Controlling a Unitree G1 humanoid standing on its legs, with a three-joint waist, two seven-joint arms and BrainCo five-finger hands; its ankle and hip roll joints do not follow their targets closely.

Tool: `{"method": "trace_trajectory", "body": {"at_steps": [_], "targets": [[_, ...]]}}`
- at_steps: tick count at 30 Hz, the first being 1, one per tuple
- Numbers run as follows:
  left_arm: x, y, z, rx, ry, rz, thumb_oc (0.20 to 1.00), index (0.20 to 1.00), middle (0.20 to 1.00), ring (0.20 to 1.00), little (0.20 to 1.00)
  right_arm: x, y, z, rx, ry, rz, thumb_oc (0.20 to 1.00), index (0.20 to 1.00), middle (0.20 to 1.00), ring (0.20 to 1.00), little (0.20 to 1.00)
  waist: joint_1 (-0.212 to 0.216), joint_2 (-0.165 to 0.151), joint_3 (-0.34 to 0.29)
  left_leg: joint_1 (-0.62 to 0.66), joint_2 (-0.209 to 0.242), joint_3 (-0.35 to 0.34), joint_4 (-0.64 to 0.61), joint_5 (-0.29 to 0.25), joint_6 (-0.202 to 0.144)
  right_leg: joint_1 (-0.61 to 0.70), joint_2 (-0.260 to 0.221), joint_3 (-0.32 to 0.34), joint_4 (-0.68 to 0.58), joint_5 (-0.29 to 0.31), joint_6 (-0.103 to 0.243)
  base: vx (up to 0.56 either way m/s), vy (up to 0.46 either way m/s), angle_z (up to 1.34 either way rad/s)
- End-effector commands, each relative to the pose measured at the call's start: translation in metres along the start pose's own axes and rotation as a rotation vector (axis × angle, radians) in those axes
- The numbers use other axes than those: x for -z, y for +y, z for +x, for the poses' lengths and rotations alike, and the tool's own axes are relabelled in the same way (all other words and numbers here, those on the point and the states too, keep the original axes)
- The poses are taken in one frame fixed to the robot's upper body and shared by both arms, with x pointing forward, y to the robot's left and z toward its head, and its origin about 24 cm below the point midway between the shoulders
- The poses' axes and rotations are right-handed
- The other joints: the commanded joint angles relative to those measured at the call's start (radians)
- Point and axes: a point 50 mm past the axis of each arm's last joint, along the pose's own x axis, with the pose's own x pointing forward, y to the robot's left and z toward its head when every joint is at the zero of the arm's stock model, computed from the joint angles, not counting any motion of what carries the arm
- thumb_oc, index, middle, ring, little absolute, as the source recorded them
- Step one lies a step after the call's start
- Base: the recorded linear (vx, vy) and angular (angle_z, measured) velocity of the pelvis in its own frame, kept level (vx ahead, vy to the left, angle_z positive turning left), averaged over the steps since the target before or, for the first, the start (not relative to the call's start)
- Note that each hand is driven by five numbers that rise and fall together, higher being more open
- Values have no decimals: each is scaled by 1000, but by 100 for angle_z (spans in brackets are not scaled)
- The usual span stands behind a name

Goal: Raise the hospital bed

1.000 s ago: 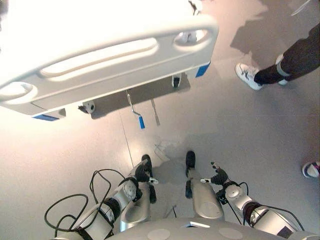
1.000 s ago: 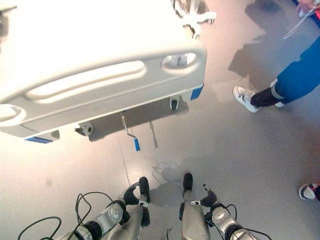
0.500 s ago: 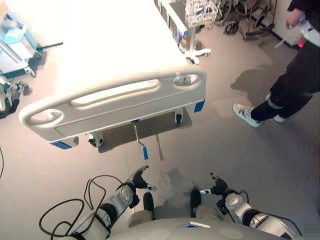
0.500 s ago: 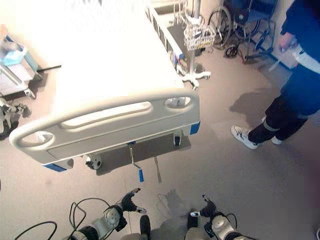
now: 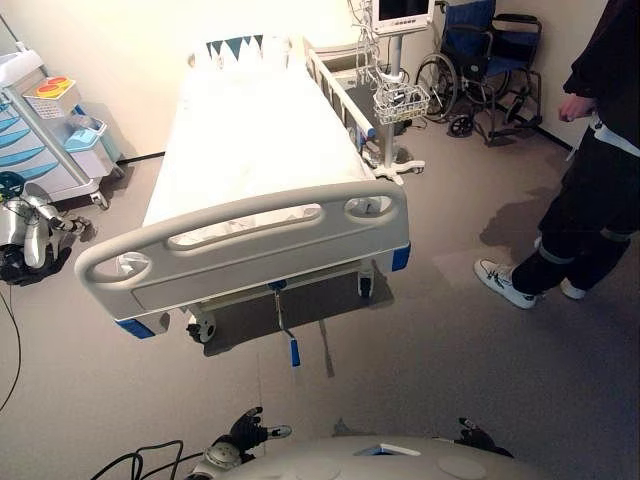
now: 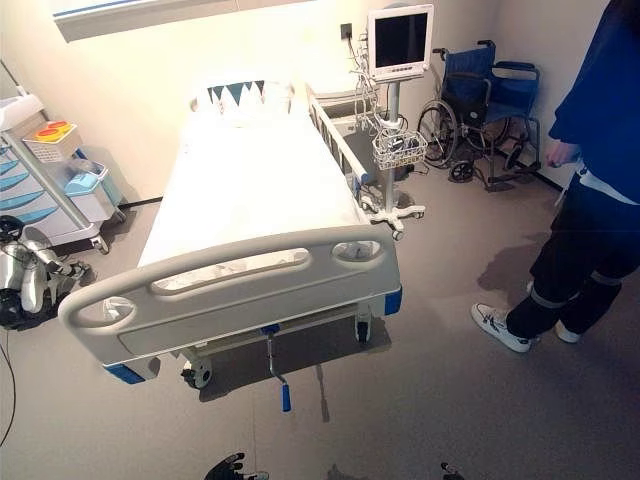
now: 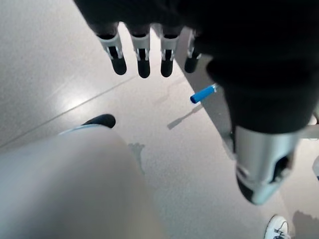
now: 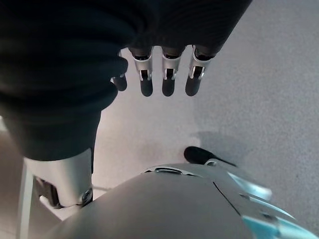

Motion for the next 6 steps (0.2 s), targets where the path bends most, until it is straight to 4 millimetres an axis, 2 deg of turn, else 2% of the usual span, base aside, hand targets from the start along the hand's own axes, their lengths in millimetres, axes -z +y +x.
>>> {"method": "trace_trajectory", "body": {"at_steps": [1,3,4,6], "targets": [[-21,-2,5,5,-49,21,1000,1000,1000,1000,1000,-20,20,4,-64,-32,-73,1000,1000,1000,1000,1000,14,-83,23,47,-79,-10,60,-9,50,24,-54,16,74,-2,85,0,0,0],[-12,7,4,-33,-10,27,1000,1000,1000,1000,1000,-30,22,5,-66,-66,-94,1000,1000,1000,1000,1000,19,-85,20,51,-78,-10,61,-10,50,27,-54,15,76,-4,85,0,0,0],[-12,7,4,-33,-10,27,1000,1000,1000,1000,1000,-30,22,5,-66,-66,-94,1000,1000,1000,1000,1000,19,-85,20,51,-78,-10,61,-10,50,27,-54,15,76,-4,85,0,0,0],[0,4,2,-25,39,26,1000,1000,1000,1000,1000,-39,24,5,-71,-98,-138,1000,1000,1000,1000,1000,27,-88,15,58,-77,-10,61,-11,50,37,-53,12,78,-7,85,0,0,0]]}}
